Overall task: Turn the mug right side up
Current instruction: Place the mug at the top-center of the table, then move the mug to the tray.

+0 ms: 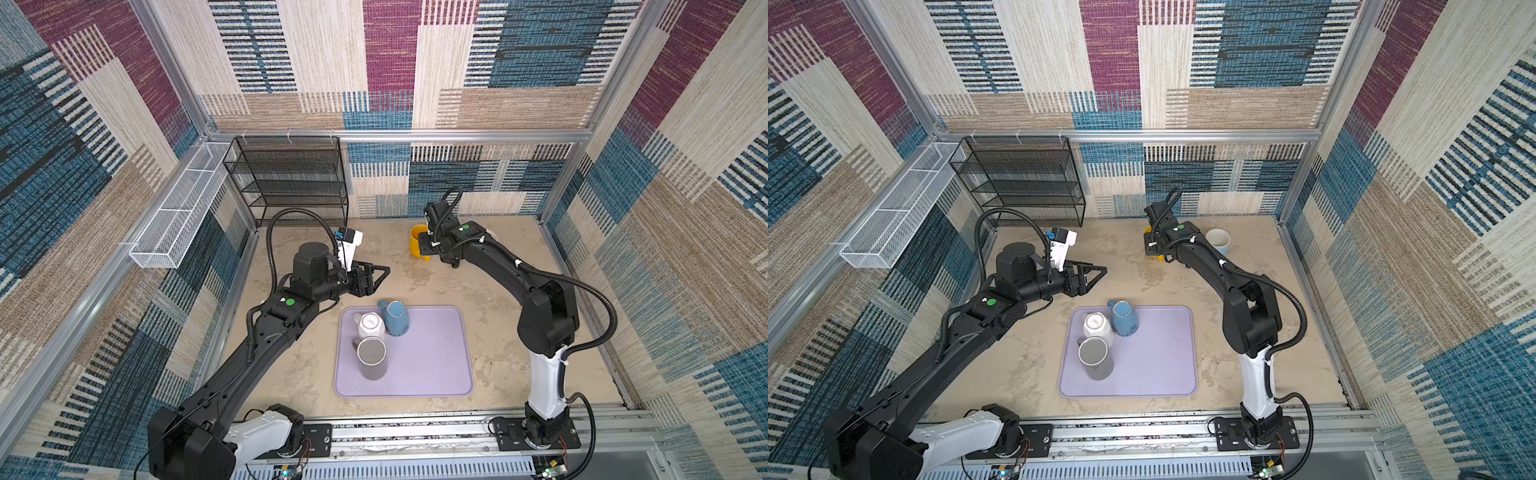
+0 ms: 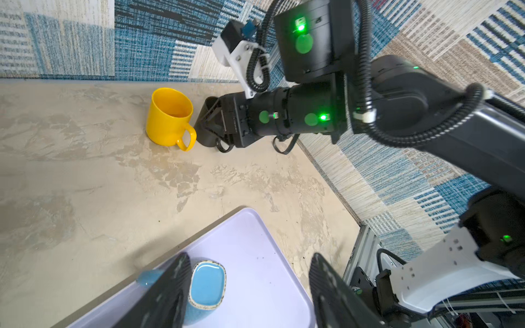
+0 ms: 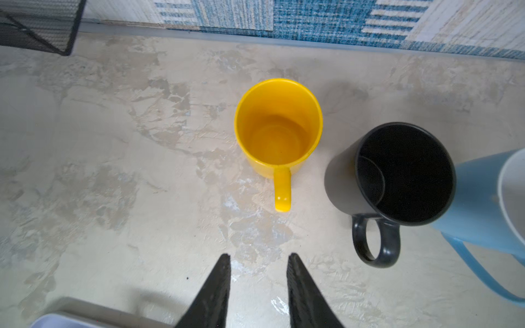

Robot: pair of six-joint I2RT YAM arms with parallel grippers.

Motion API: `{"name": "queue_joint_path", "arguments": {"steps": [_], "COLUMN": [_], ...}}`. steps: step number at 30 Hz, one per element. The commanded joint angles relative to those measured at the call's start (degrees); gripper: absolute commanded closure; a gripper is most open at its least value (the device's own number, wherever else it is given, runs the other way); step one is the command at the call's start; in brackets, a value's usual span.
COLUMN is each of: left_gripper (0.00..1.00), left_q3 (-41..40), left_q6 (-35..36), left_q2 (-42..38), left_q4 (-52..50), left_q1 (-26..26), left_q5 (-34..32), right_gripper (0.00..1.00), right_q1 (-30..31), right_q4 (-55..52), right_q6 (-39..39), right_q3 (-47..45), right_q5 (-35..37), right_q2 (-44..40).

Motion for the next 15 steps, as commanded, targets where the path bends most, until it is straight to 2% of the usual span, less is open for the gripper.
{"name": "queue_joint_path", "arguments": {"steps": [1,5,15], "left_gripper": [0.34,0.35,0.36], "left_q3": [1.15,3.17,7.11], "left_q6": [1.45,1.51,1.14], "left_q2": [1.45,5.51,13.3], "left_q4": [-6.66,-13.15,-22.38], "left_q1": [-0.04,-0.14,-3.1], "left_q5": [-2.05,-3.09,-9.62], "right_gripper": [0.65,0.66,0.67], "right_q1": [0.21,0.29,0.34], "right_q4": [5.76,8.37,9.84], "right_q6": [-1.46,-2.33,-2.87], "right_q3": [-2.52,-5.36,-9.65], "right_q5": [-4.39,-8.53,-9.28], "right_q2": [-2.72,-4.84,-6.59]}}
